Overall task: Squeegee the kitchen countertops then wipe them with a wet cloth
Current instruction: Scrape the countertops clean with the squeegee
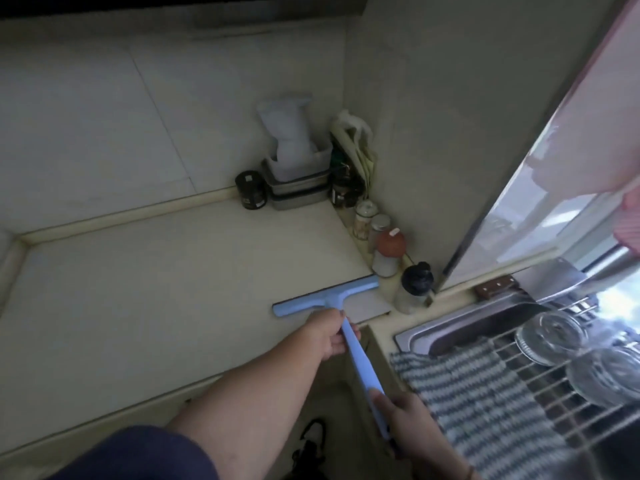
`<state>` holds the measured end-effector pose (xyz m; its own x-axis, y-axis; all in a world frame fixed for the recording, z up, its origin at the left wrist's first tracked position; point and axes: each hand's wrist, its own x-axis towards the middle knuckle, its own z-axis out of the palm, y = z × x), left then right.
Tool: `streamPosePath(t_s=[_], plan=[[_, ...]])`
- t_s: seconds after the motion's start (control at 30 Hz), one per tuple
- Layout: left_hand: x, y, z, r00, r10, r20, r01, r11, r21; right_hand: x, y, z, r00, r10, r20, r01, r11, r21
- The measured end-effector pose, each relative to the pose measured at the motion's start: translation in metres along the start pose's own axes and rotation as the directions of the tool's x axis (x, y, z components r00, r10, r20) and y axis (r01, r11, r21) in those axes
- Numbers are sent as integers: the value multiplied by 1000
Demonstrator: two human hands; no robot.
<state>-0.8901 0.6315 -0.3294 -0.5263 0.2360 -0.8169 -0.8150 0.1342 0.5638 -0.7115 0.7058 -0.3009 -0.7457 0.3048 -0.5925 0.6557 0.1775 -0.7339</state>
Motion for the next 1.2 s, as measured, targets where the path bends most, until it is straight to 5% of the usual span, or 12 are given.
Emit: streamPosePath(t_s=[0.27, 0.43, 0.63, 0.8, 1.0, 1.2], plan=[[-63, -44, -38, 977, 124, 172, -86, 973, -212, -15, -21, 33, 979, -182, 90, 175, 981, 88], [-101, -43, -119, 965, 260, 14, -233, 888, -396, -33, -54, 104, 950, -233, 208, 208, 969, 133], [-121, -10, -263, 926, 334, -175, -375, 862, -342, -55, -110, 216, 903, -235, 360, 197, 970, 142], [-112, 25, -394, 929, 314, -195, -362, 880, -309, -35, -174, 342, 883, -119, 454, -10, 962, 271], [-68, 88, -529, 956, 252, -151, -284, 923, -258, 4, -242, 472, 928, -77, 364, -34, 957, 288], [-12, 165, -587, 968, 229, -104, -250, 922, -295, 54, -301, 528, 968, -96, 230, 24, 954, 299]])
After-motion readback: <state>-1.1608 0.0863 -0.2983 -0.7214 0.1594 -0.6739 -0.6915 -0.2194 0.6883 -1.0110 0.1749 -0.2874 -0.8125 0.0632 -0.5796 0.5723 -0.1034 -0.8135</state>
